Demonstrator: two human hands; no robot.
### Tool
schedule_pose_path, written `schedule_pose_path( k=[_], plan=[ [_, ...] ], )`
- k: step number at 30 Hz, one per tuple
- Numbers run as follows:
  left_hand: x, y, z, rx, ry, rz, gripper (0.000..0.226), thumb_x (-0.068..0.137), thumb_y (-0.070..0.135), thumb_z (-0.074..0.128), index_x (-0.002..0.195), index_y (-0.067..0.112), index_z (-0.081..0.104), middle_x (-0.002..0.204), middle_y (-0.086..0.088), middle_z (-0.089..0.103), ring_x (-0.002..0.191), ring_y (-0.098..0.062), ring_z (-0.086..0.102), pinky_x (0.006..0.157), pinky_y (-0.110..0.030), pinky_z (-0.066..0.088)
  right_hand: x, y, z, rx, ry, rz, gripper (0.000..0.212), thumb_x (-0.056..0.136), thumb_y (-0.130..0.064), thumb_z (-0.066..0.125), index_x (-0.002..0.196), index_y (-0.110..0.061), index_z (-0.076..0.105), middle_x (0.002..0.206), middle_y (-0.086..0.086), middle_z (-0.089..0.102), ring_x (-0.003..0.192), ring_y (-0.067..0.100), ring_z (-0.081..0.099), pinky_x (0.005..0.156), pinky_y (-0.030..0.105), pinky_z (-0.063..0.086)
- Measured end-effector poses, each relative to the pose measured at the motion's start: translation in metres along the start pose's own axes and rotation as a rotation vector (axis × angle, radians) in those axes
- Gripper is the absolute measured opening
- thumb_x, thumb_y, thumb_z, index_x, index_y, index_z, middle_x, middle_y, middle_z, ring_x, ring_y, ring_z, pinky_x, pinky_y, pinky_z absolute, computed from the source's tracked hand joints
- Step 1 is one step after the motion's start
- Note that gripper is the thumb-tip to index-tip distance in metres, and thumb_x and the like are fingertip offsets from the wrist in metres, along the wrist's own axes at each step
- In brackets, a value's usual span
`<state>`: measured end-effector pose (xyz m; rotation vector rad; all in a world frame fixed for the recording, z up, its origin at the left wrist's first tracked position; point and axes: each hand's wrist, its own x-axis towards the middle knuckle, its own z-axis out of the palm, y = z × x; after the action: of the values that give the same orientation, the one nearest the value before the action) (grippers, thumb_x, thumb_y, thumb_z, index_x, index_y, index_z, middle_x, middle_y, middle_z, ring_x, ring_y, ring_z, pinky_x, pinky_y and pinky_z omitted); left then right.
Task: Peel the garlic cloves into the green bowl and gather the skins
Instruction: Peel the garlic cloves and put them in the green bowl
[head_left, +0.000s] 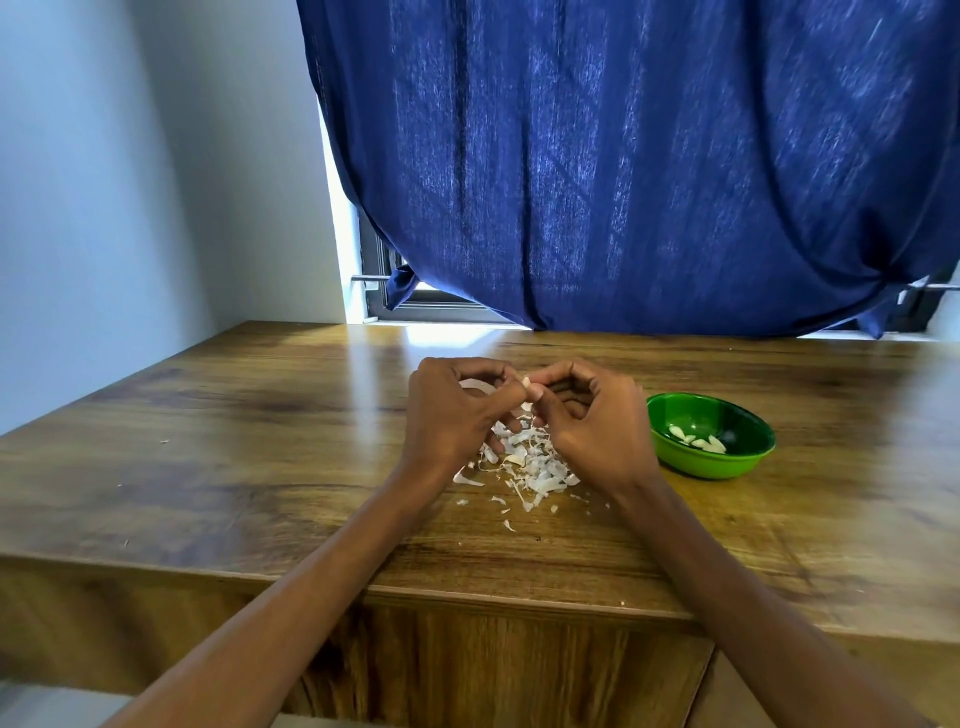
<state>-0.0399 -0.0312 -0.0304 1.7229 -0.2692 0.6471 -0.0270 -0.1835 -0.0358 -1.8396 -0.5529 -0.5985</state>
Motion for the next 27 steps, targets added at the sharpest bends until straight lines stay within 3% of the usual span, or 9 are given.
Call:
schedule_pose_path(
  k=[14,21,27],
  plan=[
    [0.008,-0.0041,0.0076,-0.07,-0.027,-0.099,0.009,0.092,0.014,0.072,0.087,0.007,0.075,0.092,-0.002,0.073,0.048,-0.026,0.064,0.04,-0.026,0.047,0.003,0.0008,-0.0014,0.195,0.056,0.108,0.013,0.091,-0.004,0.072,0.102,-0.01,0.074,0.087,0.0,0.077,0.076,0.012,0.075,0.071,0.028,0.062],
    [0.0089,-0.0068,0.0081,-0.06,-0.033,-0.102,0.011,0.093,0.015,0.072,0.089,0.006,0.075,0.09,-0.002,0.073,0.047,-0.025,0.064,0.039,-0.027,0.046,0.0023,0.0038,-0.0006,0.227,0.065,0.144,0.015,0.09,-0.004,0.072,0.104,-0.009,0.077,0.09,0.001,0.079,0.081,0.012,0.076,0.078,0.03,0.062],
    [0.0095,-0.0065,0.009,-0.038,-0.027,-0.108,0.009,0.091,0.015,0.071,0.086,0.008,0.075,0.086,-0.001,0.073,0.046,-0.026,0.063,0.041,-0.027,0.046,0.0028,0.0019,-0.0019,0.241,0.025,0.159,0.021,0.086,-0.011,0.078,0.107,-0.01,0.078,0.094,-0.002,0.079,0.085,0.008,0.076,0.076,0.022,0.06]
  ],
)
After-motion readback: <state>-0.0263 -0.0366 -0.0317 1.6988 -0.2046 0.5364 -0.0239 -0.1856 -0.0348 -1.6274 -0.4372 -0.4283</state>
